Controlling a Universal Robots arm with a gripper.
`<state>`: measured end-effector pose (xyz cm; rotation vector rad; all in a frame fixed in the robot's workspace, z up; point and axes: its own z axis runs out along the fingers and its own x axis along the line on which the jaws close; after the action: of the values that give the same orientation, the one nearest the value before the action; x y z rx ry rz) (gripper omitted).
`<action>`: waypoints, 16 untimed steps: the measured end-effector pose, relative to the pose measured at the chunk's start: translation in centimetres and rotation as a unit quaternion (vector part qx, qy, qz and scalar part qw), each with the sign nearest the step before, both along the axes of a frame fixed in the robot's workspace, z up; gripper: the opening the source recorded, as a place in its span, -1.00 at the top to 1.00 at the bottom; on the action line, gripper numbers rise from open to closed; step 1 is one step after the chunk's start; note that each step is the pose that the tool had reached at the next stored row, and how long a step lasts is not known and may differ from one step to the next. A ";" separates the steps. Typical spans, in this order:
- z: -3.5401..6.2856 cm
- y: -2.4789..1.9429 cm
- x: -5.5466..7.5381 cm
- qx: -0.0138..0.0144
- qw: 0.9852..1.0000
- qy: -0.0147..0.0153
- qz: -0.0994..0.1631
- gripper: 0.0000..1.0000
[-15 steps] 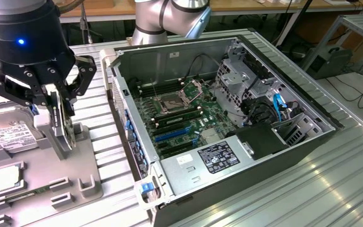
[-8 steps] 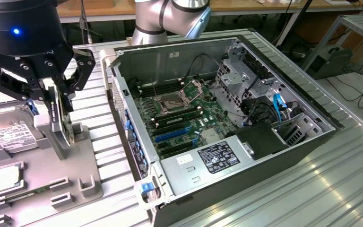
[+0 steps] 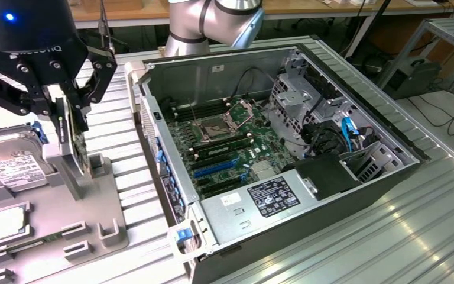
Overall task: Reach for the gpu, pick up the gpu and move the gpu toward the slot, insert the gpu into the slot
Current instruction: 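Pick up the gpu and move the gpu toward the slot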
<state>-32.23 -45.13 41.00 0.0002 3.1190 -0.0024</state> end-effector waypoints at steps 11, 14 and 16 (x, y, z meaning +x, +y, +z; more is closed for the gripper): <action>1.57 0.00 0.0 -0.003 1.000 0.000 0.000 0.44; 1.85 0.00 0.0 -0.003 1.000 0.000 0.000 0.44; 1.85 0.00 0.0 -0.003 1.000 0.000 0.000 0.44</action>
<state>-32.25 -45.13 42.86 0.0002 3.1187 -0.0126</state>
